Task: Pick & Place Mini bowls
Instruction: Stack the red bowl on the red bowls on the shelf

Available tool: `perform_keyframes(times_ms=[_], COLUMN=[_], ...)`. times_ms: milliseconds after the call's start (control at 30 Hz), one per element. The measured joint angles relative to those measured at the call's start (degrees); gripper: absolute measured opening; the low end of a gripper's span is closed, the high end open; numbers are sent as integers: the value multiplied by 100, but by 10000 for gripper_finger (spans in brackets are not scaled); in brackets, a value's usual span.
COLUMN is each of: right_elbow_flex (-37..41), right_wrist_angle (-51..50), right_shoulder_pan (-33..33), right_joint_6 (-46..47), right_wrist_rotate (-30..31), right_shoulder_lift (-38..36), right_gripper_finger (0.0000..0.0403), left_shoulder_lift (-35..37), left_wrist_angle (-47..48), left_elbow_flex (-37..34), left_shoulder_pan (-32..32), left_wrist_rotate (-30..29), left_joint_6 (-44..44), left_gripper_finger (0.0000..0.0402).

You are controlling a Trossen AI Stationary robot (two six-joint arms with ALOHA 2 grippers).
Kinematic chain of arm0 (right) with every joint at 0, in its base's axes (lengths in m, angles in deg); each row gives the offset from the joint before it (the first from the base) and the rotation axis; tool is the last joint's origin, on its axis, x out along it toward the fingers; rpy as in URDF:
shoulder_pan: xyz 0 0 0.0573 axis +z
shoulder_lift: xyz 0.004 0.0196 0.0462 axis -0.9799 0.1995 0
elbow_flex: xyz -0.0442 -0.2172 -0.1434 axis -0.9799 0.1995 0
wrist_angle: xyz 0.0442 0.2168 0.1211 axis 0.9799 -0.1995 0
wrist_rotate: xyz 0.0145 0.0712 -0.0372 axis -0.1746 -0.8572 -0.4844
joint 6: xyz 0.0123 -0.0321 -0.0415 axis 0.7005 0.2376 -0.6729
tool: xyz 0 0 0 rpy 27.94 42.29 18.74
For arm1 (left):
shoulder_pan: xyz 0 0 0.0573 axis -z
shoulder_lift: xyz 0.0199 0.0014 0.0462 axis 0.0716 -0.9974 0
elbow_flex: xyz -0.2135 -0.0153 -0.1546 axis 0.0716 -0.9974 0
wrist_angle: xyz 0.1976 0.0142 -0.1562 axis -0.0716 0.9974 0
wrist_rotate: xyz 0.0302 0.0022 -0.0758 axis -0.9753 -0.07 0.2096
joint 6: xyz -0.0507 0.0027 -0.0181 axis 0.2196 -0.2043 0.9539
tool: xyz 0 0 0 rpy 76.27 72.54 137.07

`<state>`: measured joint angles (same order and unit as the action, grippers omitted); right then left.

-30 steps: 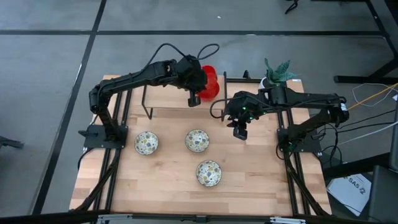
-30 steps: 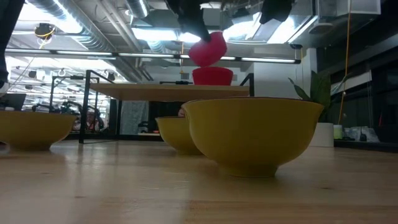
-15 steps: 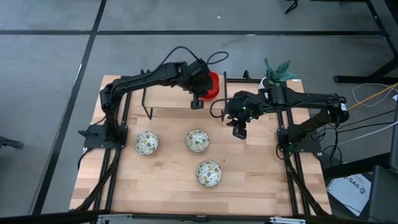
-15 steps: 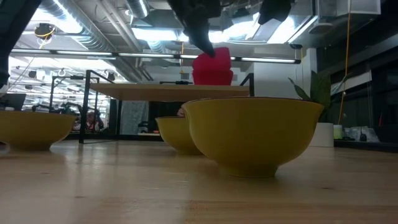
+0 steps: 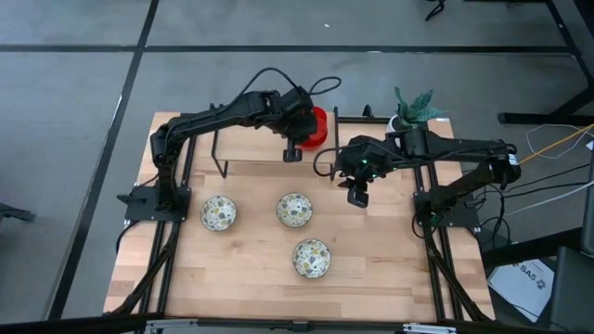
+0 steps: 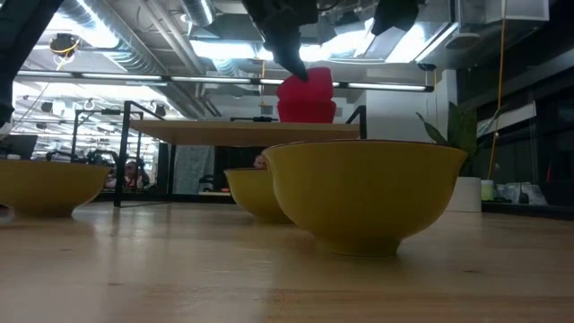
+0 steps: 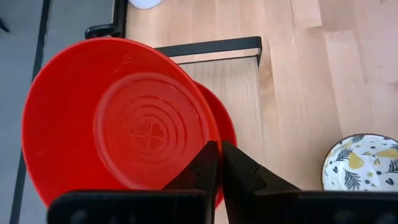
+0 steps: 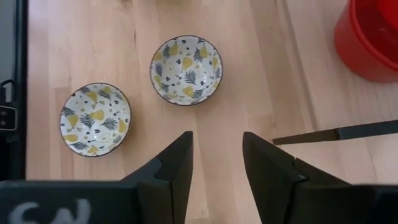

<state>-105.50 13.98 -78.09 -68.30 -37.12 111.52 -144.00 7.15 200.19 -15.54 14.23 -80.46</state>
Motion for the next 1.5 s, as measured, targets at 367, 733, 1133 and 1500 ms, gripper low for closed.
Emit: perform_keyframes(times_ms=[367, 733, 1133, 1500], right_elbow_flex=[58, 60, 63, 63], right_wrist_angle=[-7, -57, -59, -59], right_shoulder_pan=[0, 0, 0, 0], right_joint_6=[-29, -45, -45, -45], right_wrist_rotate=[88, 88, 88, 89], right_shoulder_lift=[2, 2, 2, 2], right_gripper_finger=[140, 140, 140, 140], left_shoulder_lift=[0, 0, 0, 2], left_wrist_angle=[2, -1, -1, 6], left_elbow_flex=[-2, -4, -4, -4], left_shoulder_pan=[2, 22, 309, 463], left_wrist_rotate=[-1, -418, -1063, -1240], left_joint_6=[-85, -80, -919, -1352], left_gripper_finger=[39, 108, 50, 5])
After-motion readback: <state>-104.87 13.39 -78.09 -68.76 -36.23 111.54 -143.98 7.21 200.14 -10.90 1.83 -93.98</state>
